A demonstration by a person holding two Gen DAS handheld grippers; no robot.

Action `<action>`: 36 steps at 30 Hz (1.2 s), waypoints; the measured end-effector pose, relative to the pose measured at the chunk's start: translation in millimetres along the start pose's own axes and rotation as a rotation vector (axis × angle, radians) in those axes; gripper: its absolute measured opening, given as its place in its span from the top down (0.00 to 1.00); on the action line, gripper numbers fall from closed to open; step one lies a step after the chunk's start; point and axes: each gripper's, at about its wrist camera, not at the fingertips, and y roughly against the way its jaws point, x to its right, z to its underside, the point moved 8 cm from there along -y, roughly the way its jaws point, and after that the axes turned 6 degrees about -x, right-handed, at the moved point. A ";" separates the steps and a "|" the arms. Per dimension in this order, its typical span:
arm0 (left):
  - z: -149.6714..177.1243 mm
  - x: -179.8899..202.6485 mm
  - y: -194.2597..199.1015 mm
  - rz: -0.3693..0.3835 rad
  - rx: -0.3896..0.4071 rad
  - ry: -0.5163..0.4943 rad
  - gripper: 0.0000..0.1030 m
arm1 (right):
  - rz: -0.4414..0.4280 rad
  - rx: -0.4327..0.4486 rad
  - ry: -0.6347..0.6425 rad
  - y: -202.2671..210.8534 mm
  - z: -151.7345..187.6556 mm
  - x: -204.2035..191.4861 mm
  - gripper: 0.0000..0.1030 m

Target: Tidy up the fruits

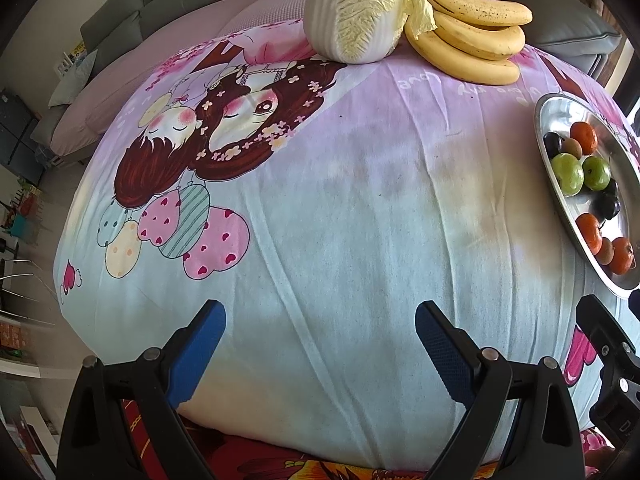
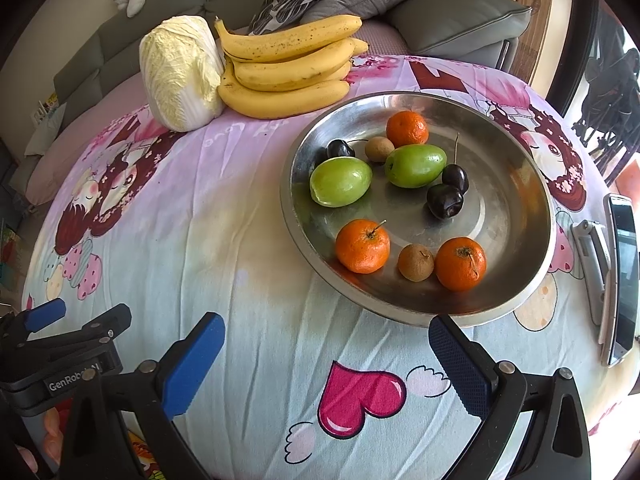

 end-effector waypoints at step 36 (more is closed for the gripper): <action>-1.2 -2.5 -1.5 -0.011 -0.004 0.024 0.07 | 0.010 -0.042 -0.013 -8.8 4.3 1.4 0.00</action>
